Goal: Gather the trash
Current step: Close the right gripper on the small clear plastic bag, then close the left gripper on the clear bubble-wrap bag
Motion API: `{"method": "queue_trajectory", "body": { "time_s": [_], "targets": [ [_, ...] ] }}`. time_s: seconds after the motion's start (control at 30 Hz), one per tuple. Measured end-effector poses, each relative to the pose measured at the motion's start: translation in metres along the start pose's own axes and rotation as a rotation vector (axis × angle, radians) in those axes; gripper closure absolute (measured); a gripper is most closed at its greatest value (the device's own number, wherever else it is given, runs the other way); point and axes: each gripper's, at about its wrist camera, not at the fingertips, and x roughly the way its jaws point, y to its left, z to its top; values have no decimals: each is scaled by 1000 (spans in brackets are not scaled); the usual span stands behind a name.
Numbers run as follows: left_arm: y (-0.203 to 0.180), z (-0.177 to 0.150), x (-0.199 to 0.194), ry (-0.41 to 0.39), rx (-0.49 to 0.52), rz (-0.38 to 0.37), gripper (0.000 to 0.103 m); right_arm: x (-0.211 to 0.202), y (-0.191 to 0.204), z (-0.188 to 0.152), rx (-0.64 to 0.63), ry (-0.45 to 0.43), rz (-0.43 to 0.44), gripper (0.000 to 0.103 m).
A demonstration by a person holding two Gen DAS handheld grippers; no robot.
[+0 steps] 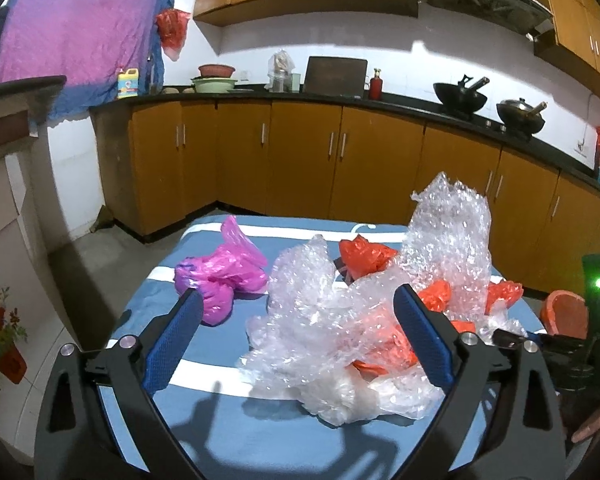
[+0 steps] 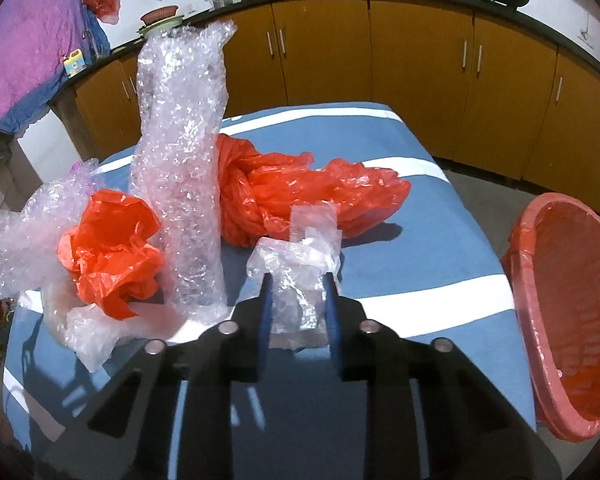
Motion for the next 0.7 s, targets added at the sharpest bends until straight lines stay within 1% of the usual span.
{"method": "queue_trajectory", "body": {
  "time_s": [0.1,0.27,0.37,0.43,0.53,0.7],
  "targets": [
    [-3,-3,2,11,8,2,8,-10,-6,-4,9,-19,-3,85],
    [-7,-5,4,32,19,9,8,-22,-18,-8,39,-39,-6,85],
    [-10,-5,2,37,24,-7,8,-25,-22,-8,51,-37,-7,85],
    [-13,-4,-3,26,21,-14,8,-26,-26,-9,55,-35,-9,85],
    [-17,-3,-6,22,29,-3,7,-27,-28,-10,59,-33,-10,85],
    [-19,-3,2,59,27,16,6,-28,-29,-11,61,-30,-11,85]
  ]
}}
